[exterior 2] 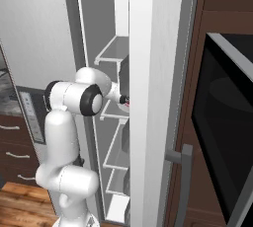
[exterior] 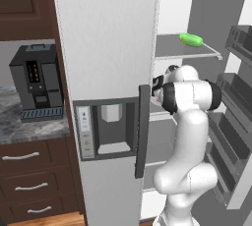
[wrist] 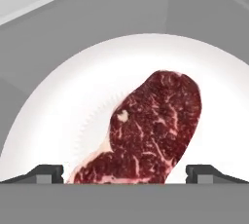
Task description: Transport the steak from the fridge to the microwave and turn on the microwave.
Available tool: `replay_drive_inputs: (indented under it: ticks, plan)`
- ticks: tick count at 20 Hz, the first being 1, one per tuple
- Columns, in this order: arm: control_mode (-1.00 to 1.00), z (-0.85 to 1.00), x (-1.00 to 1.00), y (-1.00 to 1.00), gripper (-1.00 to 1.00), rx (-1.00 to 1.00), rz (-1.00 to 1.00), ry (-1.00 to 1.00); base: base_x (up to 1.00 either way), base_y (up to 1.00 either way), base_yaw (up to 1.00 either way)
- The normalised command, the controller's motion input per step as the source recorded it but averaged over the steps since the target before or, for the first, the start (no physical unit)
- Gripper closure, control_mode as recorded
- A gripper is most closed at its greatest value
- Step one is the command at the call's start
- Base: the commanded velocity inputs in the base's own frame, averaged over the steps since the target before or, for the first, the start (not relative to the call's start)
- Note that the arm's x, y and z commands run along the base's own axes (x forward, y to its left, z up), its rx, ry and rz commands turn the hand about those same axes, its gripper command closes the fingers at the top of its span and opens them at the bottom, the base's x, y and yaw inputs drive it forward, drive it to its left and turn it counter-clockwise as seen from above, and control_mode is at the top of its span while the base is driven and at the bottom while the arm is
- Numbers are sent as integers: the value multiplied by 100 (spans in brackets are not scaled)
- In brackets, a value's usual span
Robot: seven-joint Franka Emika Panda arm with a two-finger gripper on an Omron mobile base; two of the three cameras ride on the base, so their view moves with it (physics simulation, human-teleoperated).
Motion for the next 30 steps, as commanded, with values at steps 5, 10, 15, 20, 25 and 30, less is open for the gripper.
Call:
replay_drive_inputs:
  ticks: [5,10,15,20,25,30]
  plan:
    - [-100,-12,19,0,-100,0,0,0,0,0,0]
    - [-100,-12,16,0,-100,0,0,0,0,0,0]
    - [-100,-12,10,-1,-100,0,0,0,0,0,0]
    - [-100,-11,9,0,-100,0,0,0,0,0,0]
    - [-100,-14,5,0,-100,0,0,0,0,0,0]
    - [-100,-25,0,0,-100,0,0,0,0,0,0]
